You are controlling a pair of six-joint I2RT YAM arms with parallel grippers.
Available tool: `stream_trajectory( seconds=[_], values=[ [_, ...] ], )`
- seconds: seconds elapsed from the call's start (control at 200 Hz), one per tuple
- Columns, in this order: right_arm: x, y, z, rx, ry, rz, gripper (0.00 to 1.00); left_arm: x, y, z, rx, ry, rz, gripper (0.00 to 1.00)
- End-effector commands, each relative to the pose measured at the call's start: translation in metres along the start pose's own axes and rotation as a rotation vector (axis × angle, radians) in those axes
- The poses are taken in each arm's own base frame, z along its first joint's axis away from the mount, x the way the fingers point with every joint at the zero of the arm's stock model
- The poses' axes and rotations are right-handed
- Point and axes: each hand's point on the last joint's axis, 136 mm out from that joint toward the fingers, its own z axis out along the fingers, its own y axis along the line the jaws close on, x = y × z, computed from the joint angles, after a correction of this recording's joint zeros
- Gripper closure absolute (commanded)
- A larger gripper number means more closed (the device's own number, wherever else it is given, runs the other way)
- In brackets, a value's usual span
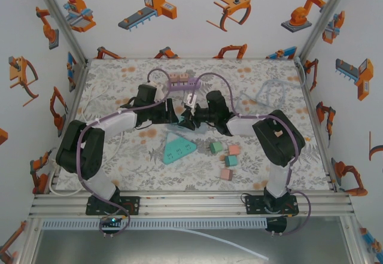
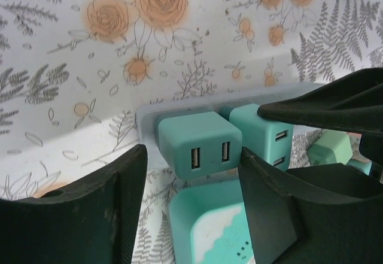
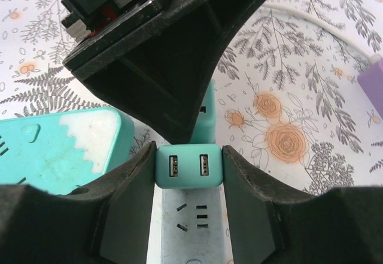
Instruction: Pull the plug off the socket
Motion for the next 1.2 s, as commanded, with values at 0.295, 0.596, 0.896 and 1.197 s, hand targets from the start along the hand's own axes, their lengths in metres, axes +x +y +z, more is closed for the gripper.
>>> stream_trajectory(
  seconds=[0.295,0.596,0.896,1.197],
  values=[
    [0.009,0.006,-0.012,-0.025,0.102,-0.25,0.8,-0.028,-0.001,-0.07,-0.075,-0.063,0.005,0.26],
    [0.008,-0.005,-0.01,-0.007,0.18,-0.223,0.49,-0.034,0.001,-0.031,-0.036,-0.002,-0.008,0.27],
    [0.018,-0.008,0.004,-0.041,0.221,-0.195,0.46,-0.019,0.016,0.001,-0.073,0.067,-0.024,0.31],
    [0.034,-0.001,0.012,-0.097,0.26,-0.141,0.56,0.003,0.028,0.011,-0.102,0.126,-0.027,0.37]
  ],
)
